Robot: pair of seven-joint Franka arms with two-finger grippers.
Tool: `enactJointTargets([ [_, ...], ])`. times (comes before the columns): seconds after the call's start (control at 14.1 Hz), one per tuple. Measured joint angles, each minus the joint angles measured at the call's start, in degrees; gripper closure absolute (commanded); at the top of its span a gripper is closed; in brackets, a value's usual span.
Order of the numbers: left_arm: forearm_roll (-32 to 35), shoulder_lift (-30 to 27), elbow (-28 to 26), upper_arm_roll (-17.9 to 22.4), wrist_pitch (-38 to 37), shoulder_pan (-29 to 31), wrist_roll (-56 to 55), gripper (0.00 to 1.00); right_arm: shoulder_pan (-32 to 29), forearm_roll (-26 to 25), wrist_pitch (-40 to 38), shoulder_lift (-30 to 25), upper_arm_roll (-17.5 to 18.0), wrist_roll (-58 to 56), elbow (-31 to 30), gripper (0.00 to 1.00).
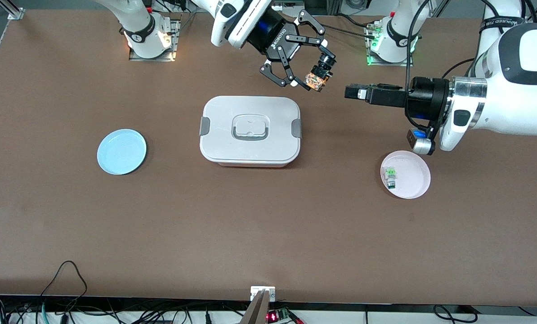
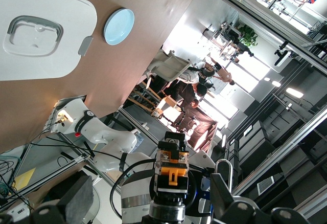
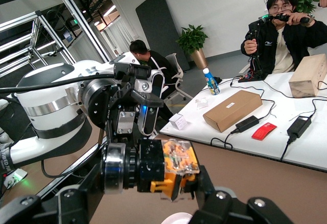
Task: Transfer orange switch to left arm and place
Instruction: 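Grasp the orange switch with the left gripper from the right gripper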
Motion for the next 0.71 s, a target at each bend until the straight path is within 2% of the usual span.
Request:
enactJointTargets([
  [0.28, 0.00, -0.33, 0.02, -1.65, 0.05, -0.72, -0.86, 0.02, 0.00, 0.00, 0.05, 0.00, -0.01, 0.01, 0.00, 1.00],
  [0.36, 0.00, -0.34, 0.02, -2.21, 0.34, -0.85, -1.06, 0.05, 0.00, 0.00, 0.05, 0.00, -0.01, 0.01, 0.00, 1.00],
  [0.5, 0.11, -0.36, 0.16, -3.08, 2.33, -1.01, -1.44, 0.16, 0.00, 0.00, 0.06, 0.01, -0.01, 0.02, 0.00, 1.00],
  [0.57, 0.43, -0.39, 0.31, -3.65, 3.33, -1.05, -1.60, 0.19, 0.00, 0.00, 0.06, 0.00, -0.01, 0.02, 0.00, 1.00],
  [0.71, 1.00, -0.41, 0.42, -4.62, 4.32, -1.18, -1.91, 0.37, 0.00, 0.00, 0.07, 0.01, -0.01, 0.03, 0.00, 1.00],
])
